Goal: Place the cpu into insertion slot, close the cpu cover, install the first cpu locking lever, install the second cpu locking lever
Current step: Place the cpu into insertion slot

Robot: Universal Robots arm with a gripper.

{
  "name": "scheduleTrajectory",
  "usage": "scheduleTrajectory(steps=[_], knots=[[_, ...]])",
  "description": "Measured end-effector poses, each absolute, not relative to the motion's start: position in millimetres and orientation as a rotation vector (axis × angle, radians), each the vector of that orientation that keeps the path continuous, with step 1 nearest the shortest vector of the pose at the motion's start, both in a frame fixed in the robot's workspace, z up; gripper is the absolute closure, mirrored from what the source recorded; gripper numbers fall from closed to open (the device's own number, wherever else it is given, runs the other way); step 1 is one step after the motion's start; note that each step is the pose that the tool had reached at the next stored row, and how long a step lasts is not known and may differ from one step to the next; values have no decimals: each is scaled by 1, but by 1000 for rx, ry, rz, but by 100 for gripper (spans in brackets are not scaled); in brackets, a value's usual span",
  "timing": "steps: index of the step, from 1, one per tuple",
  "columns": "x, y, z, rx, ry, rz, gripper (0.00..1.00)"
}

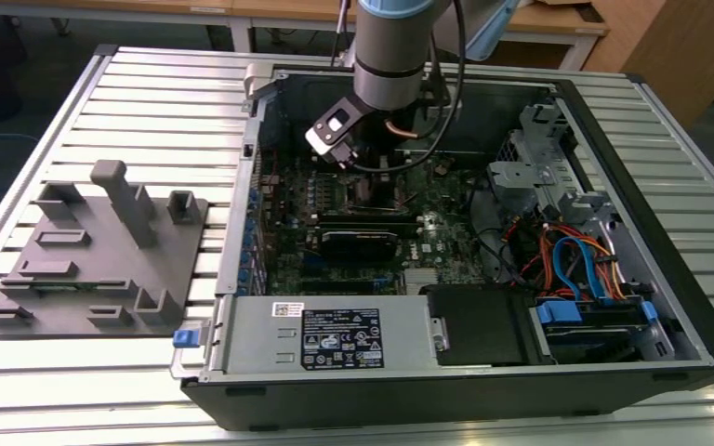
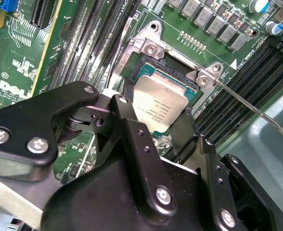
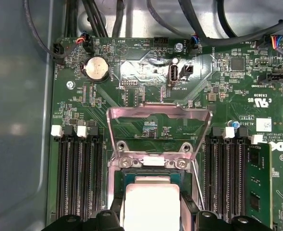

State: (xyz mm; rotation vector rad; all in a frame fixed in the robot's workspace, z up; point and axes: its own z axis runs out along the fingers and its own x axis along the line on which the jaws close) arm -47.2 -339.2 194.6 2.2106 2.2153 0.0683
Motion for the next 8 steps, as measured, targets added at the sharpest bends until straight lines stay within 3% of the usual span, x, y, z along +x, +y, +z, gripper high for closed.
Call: scheduleTrajectory(steps=[8], knots=[[-47, -339, 191, 2212, 2213, 66, 46]])
